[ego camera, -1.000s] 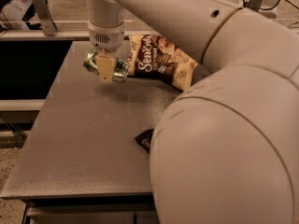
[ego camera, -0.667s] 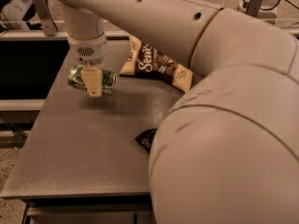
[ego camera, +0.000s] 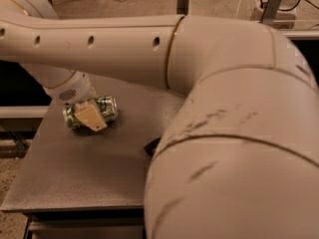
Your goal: Knock green can over
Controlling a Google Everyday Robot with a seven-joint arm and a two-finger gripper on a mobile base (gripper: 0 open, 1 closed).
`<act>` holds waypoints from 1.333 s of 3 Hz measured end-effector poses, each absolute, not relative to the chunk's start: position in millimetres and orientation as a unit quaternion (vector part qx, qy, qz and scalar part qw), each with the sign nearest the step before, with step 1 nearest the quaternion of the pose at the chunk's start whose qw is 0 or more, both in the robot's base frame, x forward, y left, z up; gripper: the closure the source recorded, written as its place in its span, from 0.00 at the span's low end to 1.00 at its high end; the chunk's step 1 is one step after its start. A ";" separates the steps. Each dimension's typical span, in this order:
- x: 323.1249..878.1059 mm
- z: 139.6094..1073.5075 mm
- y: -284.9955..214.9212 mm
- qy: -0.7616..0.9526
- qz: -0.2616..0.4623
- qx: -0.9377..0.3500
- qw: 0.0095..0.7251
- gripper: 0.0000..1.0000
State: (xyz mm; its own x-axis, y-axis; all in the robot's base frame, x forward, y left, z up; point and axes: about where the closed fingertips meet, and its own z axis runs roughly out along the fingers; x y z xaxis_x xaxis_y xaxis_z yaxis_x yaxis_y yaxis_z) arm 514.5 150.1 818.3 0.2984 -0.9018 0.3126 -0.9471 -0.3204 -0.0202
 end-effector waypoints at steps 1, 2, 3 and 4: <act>514.3 825.3 150.2 -0.576 0.136 0.801 0.085 0.37; 514.3 829.4 150.1 -0.576 0.137 0.801 0.086 0.21; 519.1 827.2 158.1 -0.576 0.133 0.804 0.066 0.02; 515.1 845.5 159.3 -0.557 0.126 0.821 0.028 0.00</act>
Offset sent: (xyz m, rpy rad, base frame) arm -0.0002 0.0000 0.0066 -0.0044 -0.0016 0.0007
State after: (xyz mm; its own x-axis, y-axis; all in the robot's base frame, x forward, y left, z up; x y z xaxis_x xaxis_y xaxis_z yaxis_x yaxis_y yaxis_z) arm 515.1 159.3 845.5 0.3490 -0.9066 0.2371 -0.9206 -0.3790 -0.0942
